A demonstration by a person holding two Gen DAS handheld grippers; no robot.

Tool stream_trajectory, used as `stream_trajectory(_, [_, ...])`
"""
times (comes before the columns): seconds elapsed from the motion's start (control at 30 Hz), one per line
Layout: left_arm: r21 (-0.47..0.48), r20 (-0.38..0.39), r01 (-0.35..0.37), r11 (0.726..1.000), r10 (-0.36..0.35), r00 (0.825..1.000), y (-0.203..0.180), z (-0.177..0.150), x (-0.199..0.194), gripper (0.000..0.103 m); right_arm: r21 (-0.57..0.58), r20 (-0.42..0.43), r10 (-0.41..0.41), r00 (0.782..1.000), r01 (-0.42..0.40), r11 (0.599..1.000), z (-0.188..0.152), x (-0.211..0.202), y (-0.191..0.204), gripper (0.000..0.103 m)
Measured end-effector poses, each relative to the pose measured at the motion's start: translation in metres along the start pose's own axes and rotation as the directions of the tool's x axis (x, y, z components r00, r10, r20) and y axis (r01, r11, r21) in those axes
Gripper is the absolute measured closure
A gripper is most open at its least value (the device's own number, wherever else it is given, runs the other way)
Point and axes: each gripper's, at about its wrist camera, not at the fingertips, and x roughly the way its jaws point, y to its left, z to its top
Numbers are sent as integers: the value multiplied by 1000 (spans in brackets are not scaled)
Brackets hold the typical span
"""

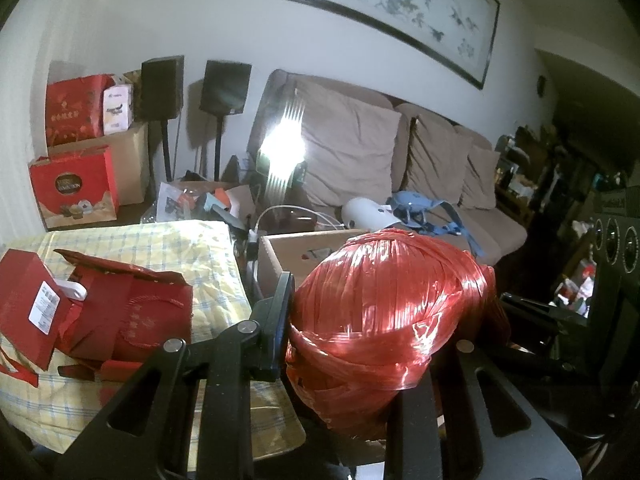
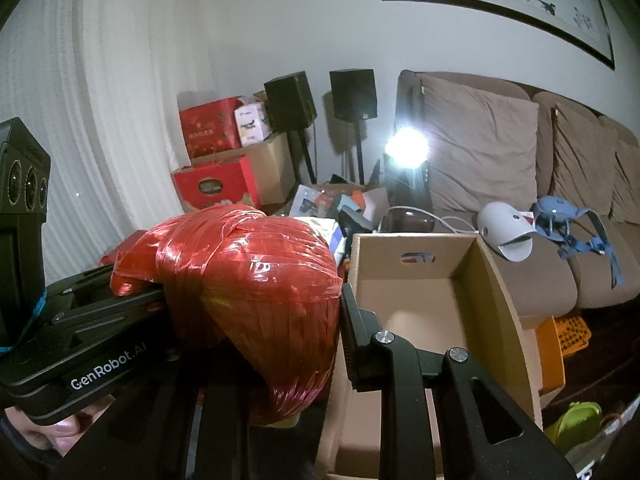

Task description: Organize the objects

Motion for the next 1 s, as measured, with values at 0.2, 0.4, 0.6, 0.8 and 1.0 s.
stream_trajectory(0.2, [13,-8,5,1000,-5,1000,-3,1,5,80,10,-3,-9,1000,9,1000,0,0,-4,81])
stream_trajectory(0.4, [23,-13,13,1000,-12,1000,-9,2,10,80,18,-6,-17,1000,17,1000,0,-2,-9,81])
stream_trajectory(0.6, [25,-22,19,1000,-19,1000,-14,2,15,80,30,-10,-26,1000,26,999,-1,-2,-14,81])
stream_trajectory(0.8, [25,-32,25,999,-24,999,-17,2,19,80,42,-18,-32,999,33,999,-2,-2,-19,81])
stream_trajectory(1.0, [27,-43,32,999,-31,999,-20,1,24,80,51,-25,-40,999,41,998,-2,0,-23,81])
